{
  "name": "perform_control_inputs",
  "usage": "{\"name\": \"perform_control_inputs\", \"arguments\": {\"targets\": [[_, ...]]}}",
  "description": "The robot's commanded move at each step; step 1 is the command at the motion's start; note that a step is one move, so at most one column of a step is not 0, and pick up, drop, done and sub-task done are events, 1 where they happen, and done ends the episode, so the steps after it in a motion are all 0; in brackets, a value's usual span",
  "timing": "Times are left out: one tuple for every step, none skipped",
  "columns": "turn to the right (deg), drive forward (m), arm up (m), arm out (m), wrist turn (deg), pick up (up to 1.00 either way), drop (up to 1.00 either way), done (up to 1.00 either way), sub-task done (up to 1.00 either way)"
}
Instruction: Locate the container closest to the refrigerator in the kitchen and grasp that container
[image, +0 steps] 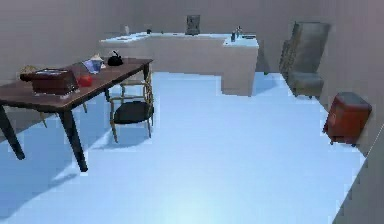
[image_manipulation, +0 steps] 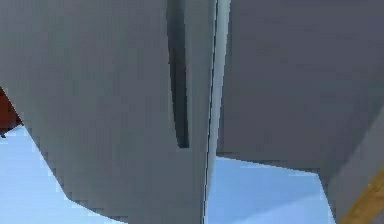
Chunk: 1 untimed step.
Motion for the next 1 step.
{"name": "perform_control_inputs", "arguments": {"targets": [[0.0,1.0,0.0,0.0,0.0,0.0,0.0,0.0,0.0]]}}
